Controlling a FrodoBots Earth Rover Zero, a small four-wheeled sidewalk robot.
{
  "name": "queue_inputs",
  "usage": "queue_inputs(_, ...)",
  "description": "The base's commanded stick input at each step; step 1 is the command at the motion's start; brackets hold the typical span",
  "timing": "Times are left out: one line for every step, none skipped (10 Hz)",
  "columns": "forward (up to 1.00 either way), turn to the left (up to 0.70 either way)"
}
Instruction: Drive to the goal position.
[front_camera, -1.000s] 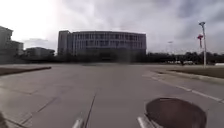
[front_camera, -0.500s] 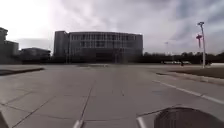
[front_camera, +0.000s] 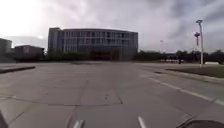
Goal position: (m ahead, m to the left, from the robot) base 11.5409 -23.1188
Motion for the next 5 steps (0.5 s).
queue_inputs(1.0, 0.0)
queue_inputs(1.0, -0.18)
queue_inputs(1.0, -0.27)
queue_inputs(1.0, -0.27)
queue_inputs(1.0, -0.12)
